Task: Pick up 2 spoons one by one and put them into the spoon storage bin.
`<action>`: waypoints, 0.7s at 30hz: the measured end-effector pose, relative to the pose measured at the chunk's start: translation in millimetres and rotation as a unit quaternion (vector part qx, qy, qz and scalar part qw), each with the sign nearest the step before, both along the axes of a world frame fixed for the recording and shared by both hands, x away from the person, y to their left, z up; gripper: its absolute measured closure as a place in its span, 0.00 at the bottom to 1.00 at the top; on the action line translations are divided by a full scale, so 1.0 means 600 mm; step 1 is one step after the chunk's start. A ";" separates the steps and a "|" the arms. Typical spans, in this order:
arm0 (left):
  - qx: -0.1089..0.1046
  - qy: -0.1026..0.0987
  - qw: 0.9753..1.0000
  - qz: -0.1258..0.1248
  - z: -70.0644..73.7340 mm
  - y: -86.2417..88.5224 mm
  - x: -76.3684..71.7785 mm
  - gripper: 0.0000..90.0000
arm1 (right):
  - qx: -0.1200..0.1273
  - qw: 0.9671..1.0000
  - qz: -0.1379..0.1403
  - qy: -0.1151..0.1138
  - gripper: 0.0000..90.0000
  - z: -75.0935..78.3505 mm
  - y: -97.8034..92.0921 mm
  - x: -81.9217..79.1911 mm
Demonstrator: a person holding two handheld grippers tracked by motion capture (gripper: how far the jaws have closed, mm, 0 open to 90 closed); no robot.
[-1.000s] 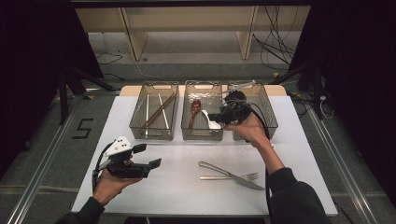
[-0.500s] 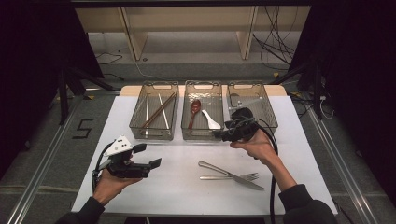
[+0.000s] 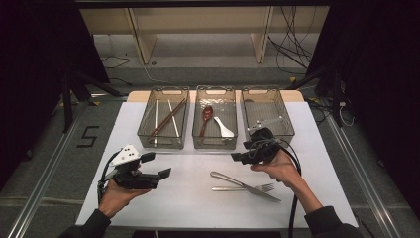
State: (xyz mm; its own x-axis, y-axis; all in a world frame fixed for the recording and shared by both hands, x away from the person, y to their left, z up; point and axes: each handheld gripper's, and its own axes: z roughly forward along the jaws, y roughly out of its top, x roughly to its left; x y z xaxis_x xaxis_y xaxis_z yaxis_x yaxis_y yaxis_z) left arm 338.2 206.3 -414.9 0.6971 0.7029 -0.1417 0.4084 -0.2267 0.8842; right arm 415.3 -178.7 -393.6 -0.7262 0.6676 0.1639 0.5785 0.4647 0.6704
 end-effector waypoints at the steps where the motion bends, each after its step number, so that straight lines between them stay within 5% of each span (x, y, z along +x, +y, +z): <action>1: 0.000 0.000 1.000 0.000 0.000 0.000 0.000 0.18 | 0.000 1.000 0.001 0.002 0.35 -0.002 -0.002 -0.002; 21: 0.000 0.002 1.000 0.000 -0.001 0.000 0.001 0.18 | -0.042 0.998 0.026 0.047 0.36 -0.048 -0.006 -0.025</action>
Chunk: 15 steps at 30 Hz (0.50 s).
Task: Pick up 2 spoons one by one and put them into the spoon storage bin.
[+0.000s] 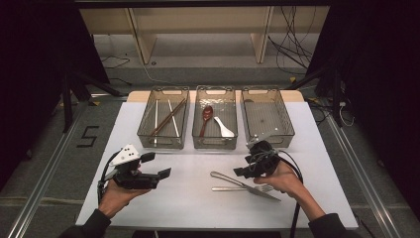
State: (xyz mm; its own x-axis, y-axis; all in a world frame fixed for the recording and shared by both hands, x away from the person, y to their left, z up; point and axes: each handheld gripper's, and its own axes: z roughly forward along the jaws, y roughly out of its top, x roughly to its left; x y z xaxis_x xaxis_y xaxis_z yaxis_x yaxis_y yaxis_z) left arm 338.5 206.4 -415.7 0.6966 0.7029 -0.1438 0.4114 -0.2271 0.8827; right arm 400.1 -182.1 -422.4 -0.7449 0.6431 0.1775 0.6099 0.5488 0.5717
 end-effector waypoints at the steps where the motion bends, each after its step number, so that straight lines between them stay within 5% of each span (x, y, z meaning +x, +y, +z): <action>1: 0.001 0.000 1.000 0.000 0.000 0.000 0.000 0.18 | -0.002 1.000 0.001 0.002 0.37 -0.003 -0.001 -0.001; 15: 0.003 0.000 1.000 -0.003 0.000 -0.001 0.000 0.18 | -0.041 0.998 0.029 0.032 0.56 -0.033 0.005 -0.008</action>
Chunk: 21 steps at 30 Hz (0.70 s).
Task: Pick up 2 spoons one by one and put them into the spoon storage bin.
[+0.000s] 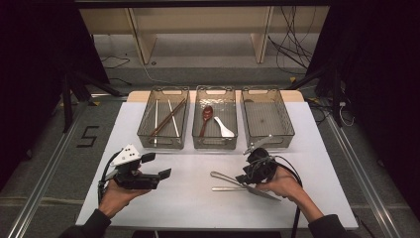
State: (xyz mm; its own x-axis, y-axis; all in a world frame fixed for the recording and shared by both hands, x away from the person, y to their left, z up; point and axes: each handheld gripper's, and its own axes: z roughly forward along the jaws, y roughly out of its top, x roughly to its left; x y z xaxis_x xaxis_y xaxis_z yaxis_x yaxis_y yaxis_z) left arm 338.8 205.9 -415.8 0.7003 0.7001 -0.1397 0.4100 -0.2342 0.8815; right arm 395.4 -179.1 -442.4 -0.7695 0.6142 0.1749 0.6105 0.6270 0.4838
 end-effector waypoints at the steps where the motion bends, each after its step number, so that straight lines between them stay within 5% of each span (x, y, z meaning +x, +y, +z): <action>1: 0.002 0.001 1.000 -0.001 0.000 0.000 0.000 0.18 | -0.005 1.000 0.002 0.002 0.57 -0.003 0.001 0.000; 21: 0.002 0.001 1.000 -0.001 0.000 -0.002 -0.001 0.18 | -0.051 0.998 0.026 0.030 0.73 -0.026 0.012 -0.007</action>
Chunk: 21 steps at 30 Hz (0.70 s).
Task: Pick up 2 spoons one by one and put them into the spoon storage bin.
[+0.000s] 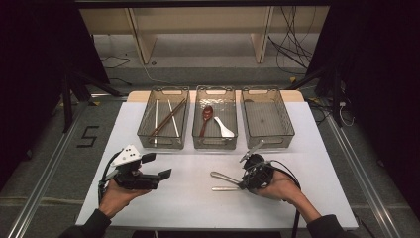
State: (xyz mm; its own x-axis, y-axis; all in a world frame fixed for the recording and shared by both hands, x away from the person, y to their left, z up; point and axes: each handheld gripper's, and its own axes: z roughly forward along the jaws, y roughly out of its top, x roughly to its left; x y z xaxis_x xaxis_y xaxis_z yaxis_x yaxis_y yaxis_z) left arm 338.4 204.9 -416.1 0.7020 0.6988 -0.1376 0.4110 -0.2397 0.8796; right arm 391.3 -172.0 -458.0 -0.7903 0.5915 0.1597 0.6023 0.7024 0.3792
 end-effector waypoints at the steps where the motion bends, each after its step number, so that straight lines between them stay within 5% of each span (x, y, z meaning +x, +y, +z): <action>1: 0.000 0.000 1.000 0.000 0.000 0.000 0.000 0.18 | -0.004 1.000 0.001 0.001 0.74 -0.001 0.001 0.000; 21: 0.001 0.002 1.000 -0.001 -0.001 -0.001 0.000 0.18 | -0.021 1.000 -0.008 -0.001 0.87 -0.001 0.008 0.004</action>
